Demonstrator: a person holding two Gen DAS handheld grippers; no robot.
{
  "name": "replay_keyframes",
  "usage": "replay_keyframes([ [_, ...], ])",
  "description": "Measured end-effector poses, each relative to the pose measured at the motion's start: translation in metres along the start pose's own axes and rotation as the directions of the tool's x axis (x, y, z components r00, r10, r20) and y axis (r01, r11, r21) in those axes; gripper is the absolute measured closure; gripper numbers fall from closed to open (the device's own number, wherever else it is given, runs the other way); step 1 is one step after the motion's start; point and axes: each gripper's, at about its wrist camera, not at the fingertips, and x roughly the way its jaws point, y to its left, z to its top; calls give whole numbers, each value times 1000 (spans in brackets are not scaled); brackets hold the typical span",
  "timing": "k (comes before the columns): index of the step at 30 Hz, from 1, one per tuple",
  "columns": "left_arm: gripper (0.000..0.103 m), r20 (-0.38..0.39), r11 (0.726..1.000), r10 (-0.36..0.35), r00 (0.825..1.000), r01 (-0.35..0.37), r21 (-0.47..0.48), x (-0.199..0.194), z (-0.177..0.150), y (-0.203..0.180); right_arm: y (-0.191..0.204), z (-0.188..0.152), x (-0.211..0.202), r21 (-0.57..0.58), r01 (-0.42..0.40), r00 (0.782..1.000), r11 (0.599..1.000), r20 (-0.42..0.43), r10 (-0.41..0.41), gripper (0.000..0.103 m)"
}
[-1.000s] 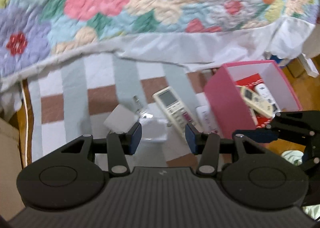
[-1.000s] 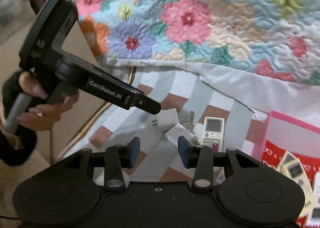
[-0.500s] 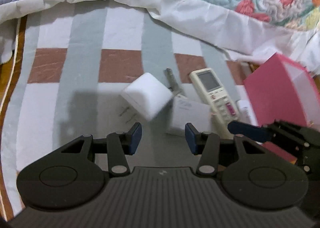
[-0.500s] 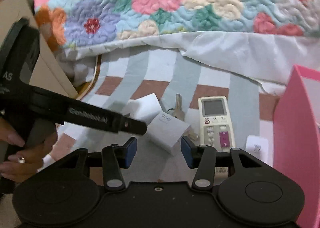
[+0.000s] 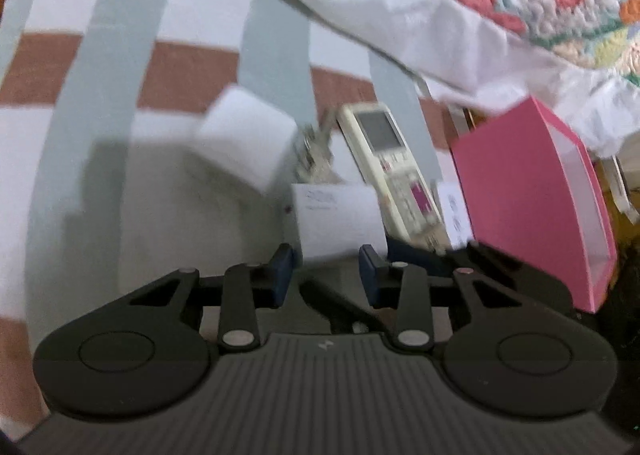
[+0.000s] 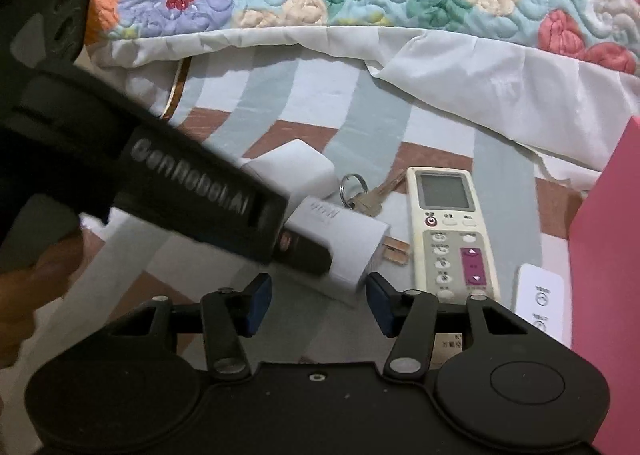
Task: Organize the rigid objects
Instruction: 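Move the left tool to the large white charger and lower onto it, then close the left tool on the large white charger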
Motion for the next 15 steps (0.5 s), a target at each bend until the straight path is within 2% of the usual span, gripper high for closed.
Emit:
replay_keyframes([
  [3, 69, -62, 999, -13, 998, 10, -40, 2, -6, -3, 7, -6, -8, -33, 11, 999, 999, -31, -12, 40],
  [5, 69, -89, 995, -55, 994, 47, -85, 5, -8, -1, 8, -14, -10, -33, 21, 998, 999, -64, -23, 35],
  [7, 68, -112, 990, -80, 990, 65, -126, 7, -9, 2, 5, -23, -13, -24, 16, 999, 1000, -37, -17, 33],
  [9, 68, -100, 988, -67, 993, 52, -143, 7, -10, 4, 2, -25, -10, 6, 9, 999, 1000, -40, -9, 30],
  [11, 61, -84, 989, -39, 996, 26, -143, 9, -9, 7, 2, -23, -9, 27, 23, 999, 999, -23, -22, 29],
  [14, 57, -63, 988, -43, 997, 33, -150, 11, -9, 11, 3, -21, -3, 31, 30, 1000, 999, 0, -30, 28],
  [15, 57, -59, 990, -40, 997, 31, -138, 10, -9, 11, 3, -21, -2, 17, 35, 999, 999, 4, -35, 30],
])
